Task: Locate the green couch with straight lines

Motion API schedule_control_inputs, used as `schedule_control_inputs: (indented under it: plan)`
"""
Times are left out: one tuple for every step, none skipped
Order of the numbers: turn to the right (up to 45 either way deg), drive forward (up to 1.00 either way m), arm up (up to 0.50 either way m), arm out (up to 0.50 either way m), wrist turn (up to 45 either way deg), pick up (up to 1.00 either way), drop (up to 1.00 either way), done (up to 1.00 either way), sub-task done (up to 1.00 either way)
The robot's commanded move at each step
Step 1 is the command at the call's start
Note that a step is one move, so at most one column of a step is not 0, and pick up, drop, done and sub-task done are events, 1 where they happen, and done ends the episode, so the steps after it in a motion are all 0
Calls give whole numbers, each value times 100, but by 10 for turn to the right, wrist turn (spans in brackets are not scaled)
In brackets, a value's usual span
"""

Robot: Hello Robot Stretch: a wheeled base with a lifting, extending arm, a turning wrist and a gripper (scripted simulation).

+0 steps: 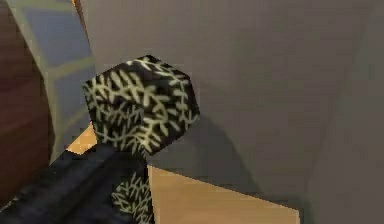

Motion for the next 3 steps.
schedule_control_inputs:
  plan:
    - [210, 0, 0, 0, 0, 0, 0, 0, 0]
    - [0, 75, 0, 0, 0, 0, 0, 0, 0]
    - [-450, 0, 0, 0, 0, 0, 0, 0, 0]
